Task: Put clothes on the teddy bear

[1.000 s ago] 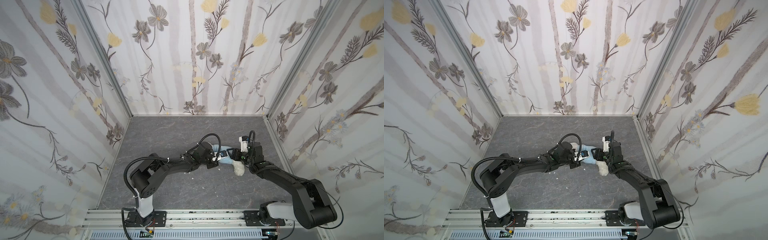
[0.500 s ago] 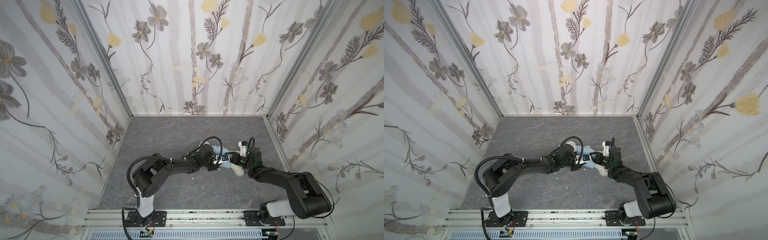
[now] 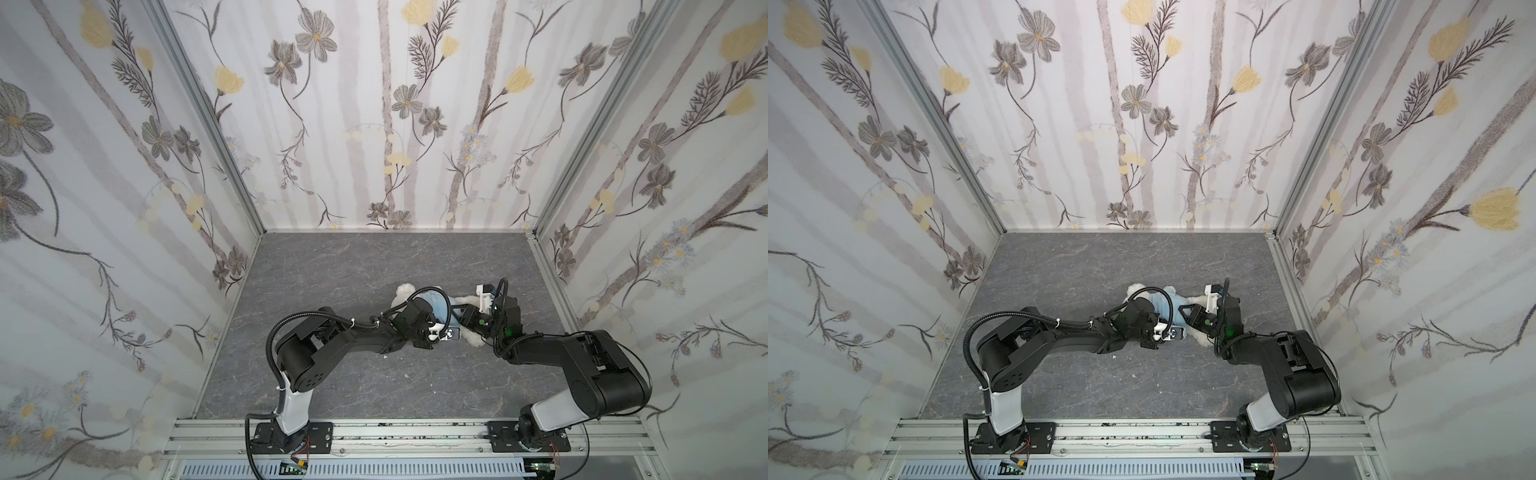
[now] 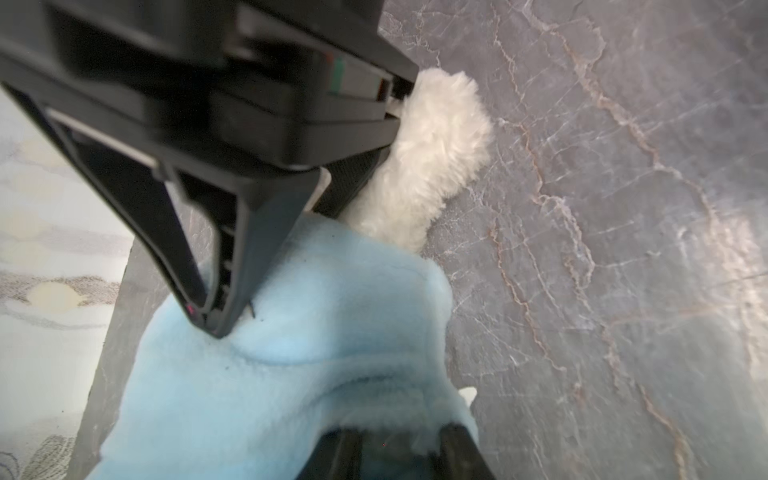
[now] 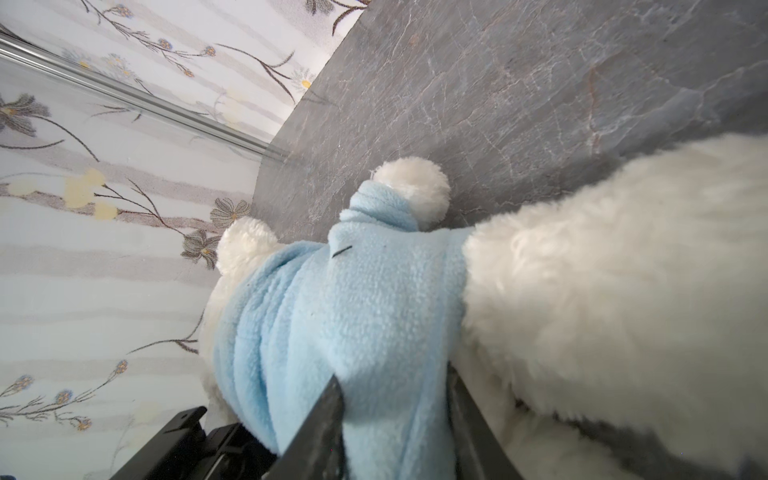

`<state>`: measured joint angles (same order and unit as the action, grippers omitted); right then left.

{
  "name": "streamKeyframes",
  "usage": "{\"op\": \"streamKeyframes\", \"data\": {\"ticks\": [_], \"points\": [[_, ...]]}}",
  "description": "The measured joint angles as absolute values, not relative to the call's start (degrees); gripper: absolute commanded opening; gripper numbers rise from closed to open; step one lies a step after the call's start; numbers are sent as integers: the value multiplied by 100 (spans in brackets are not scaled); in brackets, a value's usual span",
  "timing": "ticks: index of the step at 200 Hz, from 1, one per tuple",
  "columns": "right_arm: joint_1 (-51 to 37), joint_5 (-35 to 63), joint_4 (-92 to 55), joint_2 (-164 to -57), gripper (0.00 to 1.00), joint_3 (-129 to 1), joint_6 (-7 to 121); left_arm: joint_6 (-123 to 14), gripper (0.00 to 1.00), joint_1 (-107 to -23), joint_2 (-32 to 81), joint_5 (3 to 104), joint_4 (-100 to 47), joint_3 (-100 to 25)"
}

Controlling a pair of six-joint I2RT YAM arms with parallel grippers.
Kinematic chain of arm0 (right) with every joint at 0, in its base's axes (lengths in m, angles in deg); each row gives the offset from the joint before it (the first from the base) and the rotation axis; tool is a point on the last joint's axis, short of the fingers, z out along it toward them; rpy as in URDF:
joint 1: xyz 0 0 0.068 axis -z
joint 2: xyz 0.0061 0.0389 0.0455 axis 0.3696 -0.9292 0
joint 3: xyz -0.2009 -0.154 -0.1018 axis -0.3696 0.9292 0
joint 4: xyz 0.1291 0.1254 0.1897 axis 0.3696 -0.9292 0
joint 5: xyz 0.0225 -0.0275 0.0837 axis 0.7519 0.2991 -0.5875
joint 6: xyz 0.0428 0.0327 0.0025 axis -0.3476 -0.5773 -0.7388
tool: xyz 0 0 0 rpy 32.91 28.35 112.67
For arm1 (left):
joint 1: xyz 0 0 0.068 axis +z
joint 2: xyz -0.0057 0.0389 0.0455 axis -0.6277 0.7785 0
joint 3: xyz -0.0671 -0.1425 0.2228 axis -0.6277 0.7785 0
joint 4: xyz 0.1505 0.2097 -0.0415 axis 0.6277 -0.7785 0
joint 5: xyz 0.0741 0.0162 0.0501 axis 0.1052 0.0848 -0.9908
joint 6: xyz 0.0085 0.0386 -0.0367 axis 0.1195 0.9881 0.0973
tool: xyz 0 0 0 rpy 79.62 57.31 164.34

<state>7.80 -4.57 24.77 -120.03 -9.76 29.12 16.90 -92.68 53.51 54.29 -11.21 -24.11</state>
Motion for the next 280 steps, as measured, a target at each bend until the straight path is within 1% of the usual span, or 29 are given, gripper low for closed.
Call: {"op": "streamKeyframes", "data": {"ticks": [59, 83, 99, 144, 156, 179, 221, 251, 280], "points": [[769, -472, 2955, -12337, 29, -939, 2853, 2562, 32, -9303, 5760, 4902, -983, -2617], [730, -437, 3111, -12440, 28, -943, 2853, 2829, 34, -9303, 5948, 4721, -909, -2759], [680, -352, 3191, -12490, 27, -963, 2855, 2979, 33, -9294, 6055, 4635, -830, -2857], [542, -151, 3447, -12687, 25, -1009, 2857, 3272, 23, -9203, 6335, 4548, -542, -3037], [498, -96, 3502, -12731, 25, -1013, 2857, 3305, 17, -9172, 6396, 4548, -500, -3085], [446, -83, 3576, -12785, 24, -1019, 2857, 3447, 0, -9126, 6499, 4557, -489, -3174], [465, -96, 3425, -12615, 24, -1026, 2862, 3342, 0, -9019, 6435, 4828, -614, -3190], [603, -151, 2975, -12390, 23, -1074, 3047, 2759, 0, -8929, 6016, 5062, -1003, -2982], [629, -155, 2466, -12241, 23, -1124, 3367, 2020, 0, -9050, 5498, 5079, -942, -2505]]}}
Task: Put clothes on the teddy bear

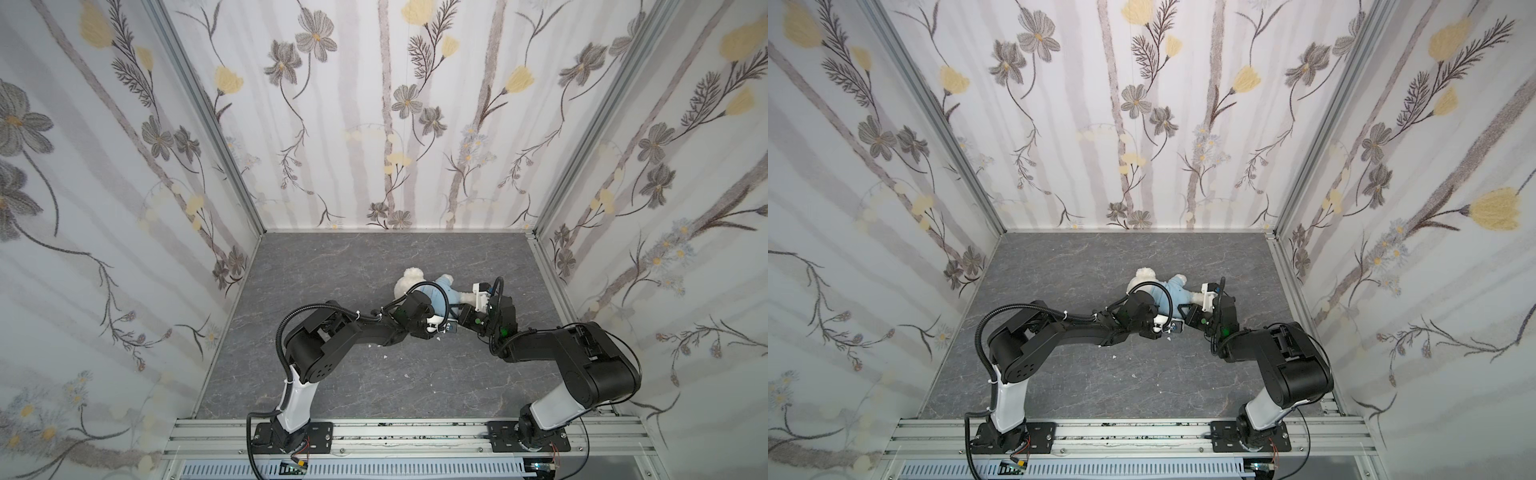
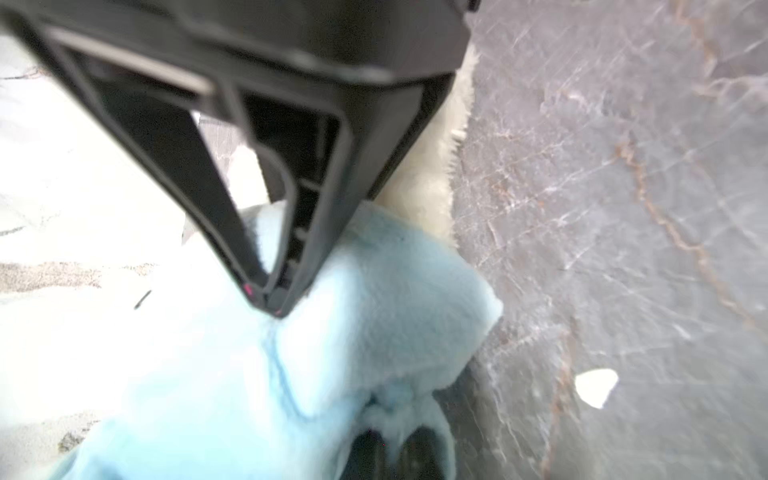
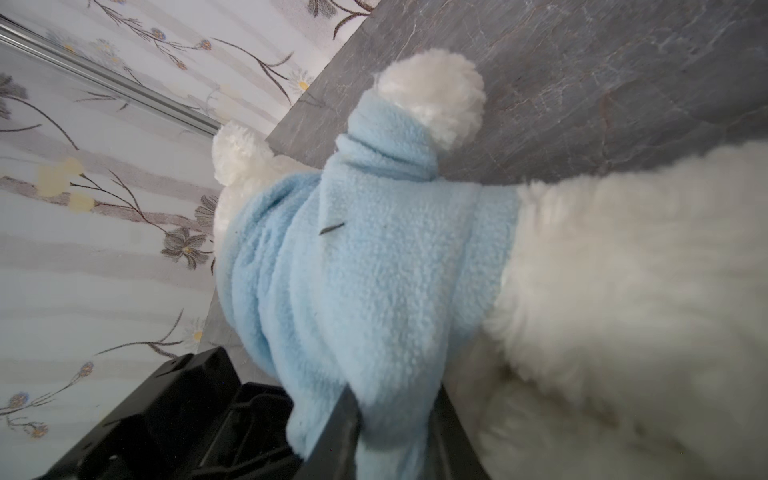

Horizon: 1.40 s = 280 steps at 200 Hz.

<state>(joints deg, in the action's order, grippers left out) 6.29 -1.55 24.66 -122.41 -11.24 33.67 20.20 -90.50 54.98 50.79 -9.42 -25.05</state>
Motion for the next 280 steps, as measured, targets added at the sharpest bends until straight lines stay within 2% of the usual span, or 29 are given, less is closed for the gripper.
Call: {"op": "streamKeyframes", "data": {"ticks": [50, 120, 155, 178, 190, 226, 258, 280], "points": [[627, -297, 1935, -12047, 20, -1175, 3760, 1191, 0, -9281, 4591, 5013, -634, -1668], [621, -601, 1762, -11992, 16, -1162, 3941, 540, 0, -9231, 3996, 4983, -354, -1017], [599, -669, 1325, -11684, 32, -1398, 4132, 61, 0, -9165, 3710, 5051, -323, -842], [439, -453, 597, -10954, 48, -1894, 4549, -395, 0, -9165, 3364, 5064, -183, -742], [358, -289, 228, -10515, 53, -2158, 4835, -634, 0, -9161, 3176, 5064, -118, -683], [114, 275, -861, -9328, 56, -2353, 5578, -1281, 0, -9119, 2807, 5070, -179, -573], [-494, 553, -1451, -8421, 53, -1933, 5876, -1676, 0, -9104, 2661, 5086, -267, -573], [-785, 675, -1536, -8187, 50, -1660, 5869, -1770, 0, -9104, 2608, 5086, -312, -575]]}}
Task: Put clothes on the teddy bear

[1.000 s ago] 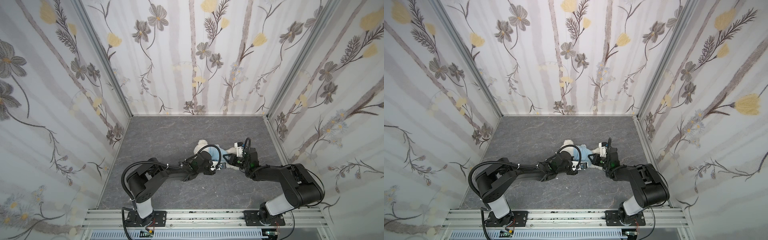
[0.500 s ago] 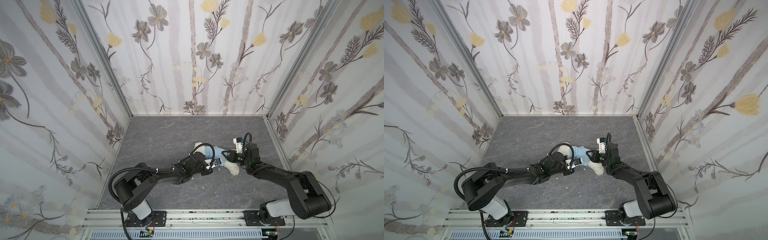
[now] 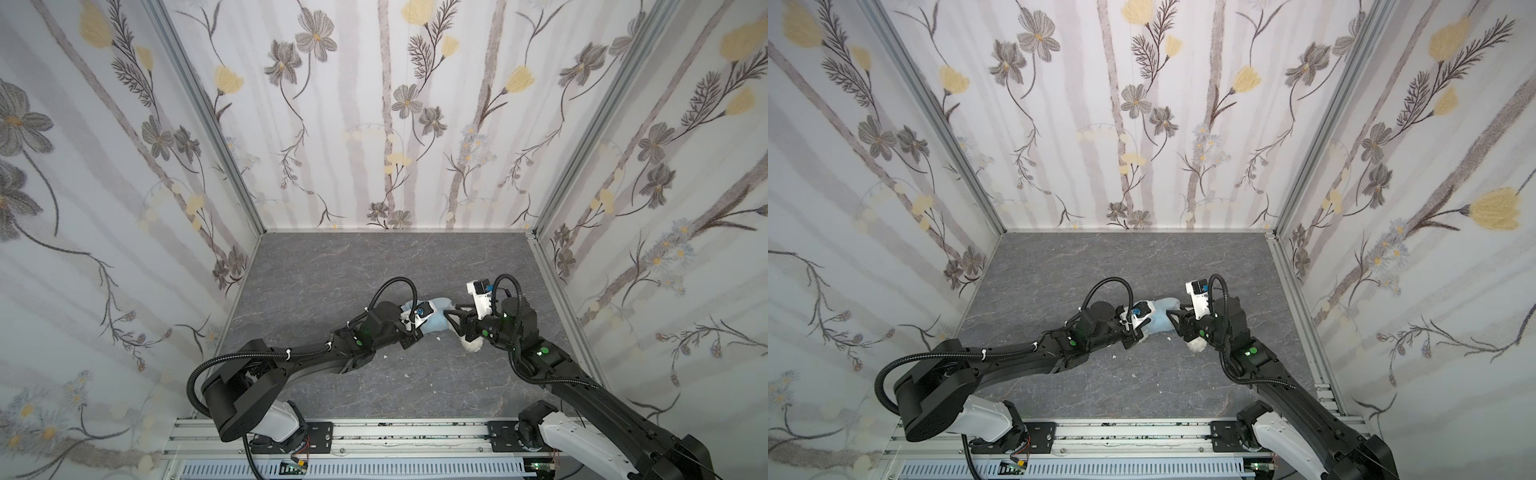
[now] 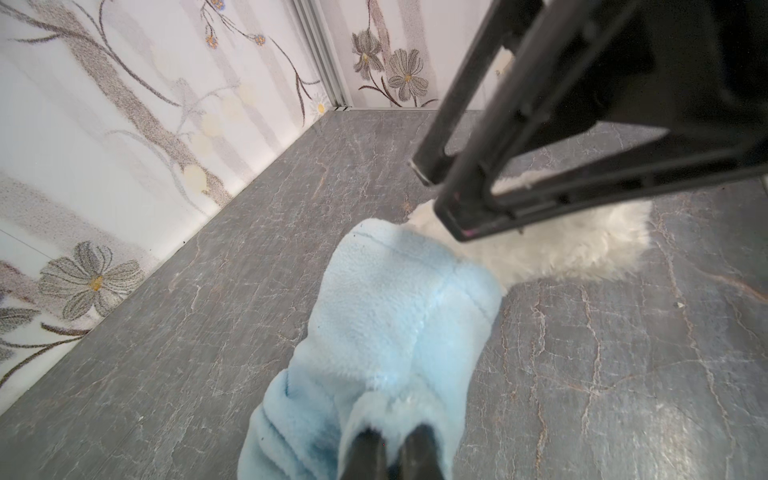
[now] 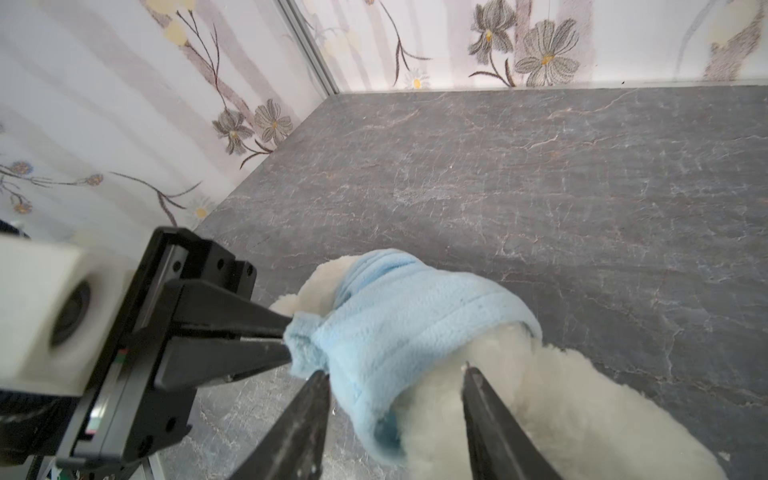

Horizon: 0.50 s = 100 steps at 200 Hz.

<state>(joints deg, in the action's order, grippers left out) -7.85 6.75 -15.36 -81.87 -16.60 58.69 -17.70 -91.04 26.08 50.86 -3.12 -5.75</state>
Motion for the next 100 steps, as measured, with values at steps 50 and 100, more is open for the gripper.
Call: {"op": "streamKeyframes", "data": {"ticks": [50, 100], "points": [[-1115, 754, -1409, -8591, 37, -1542, 5753, -1853, 0, -9106, 2584, 5081, -485, -606], [-1198, 638, -970, -8902, 0, -1542, 5508, -1853, 0, -9106, 2569, 5057, -553, -656]]}}
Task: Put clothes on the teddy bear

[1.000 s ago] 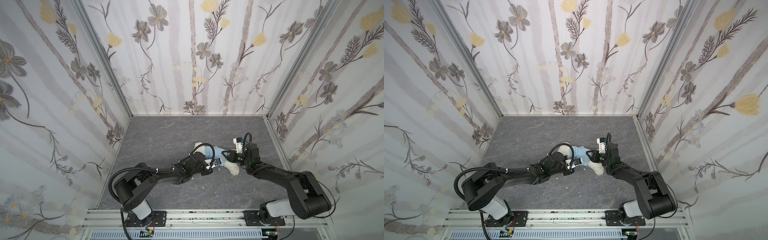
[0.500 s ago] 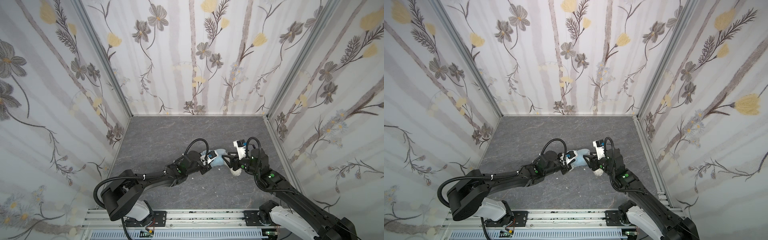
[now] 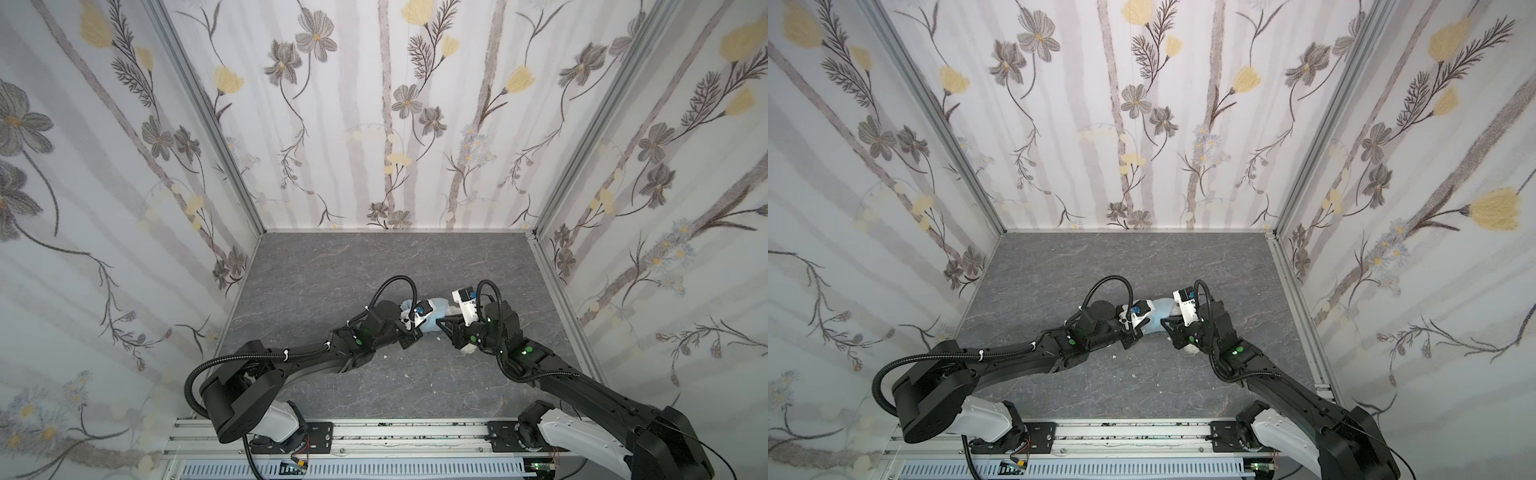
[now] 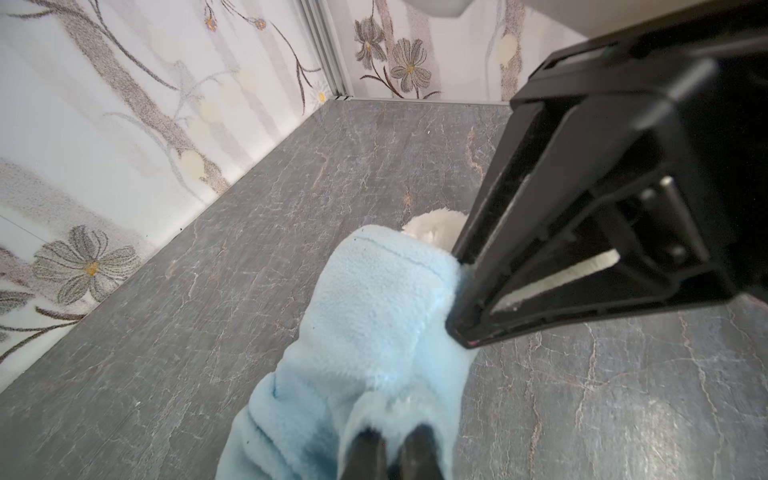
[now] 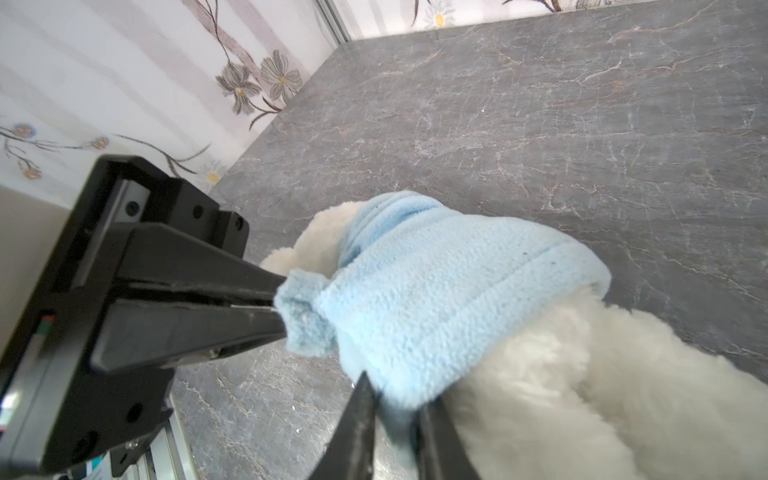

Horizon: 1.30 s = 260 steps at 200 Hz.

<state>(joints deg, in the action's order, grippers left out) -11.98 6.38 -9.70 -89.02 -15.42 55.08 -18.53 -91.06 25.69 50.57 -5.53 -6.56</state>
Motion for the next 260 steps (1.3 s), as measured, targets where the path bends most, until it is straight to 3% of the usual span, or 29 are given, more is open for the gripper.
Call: {"op": "streamKeyframes", "data": {"ticks": [101, 176, 229, 260], "points": [[-492, 596, -837, -8235, 0, -877, 4824, -1831, 0, -8966, 2403, 4860, -621, -519], [-337, 37, -371, -8281, 0, -792, 4796, -1519, 0, -9093, 2344, 5512, -719, -656], [-334, -2, -367, -8331, 0, -814, 4803, -1066, 0, -9106, 2914, 5190, -1176, -1216], [-334, -66, -360, -8475, 0, -912, 4803, -824, 11, -9106, 3270, 5276, -1521, -1496]]}}
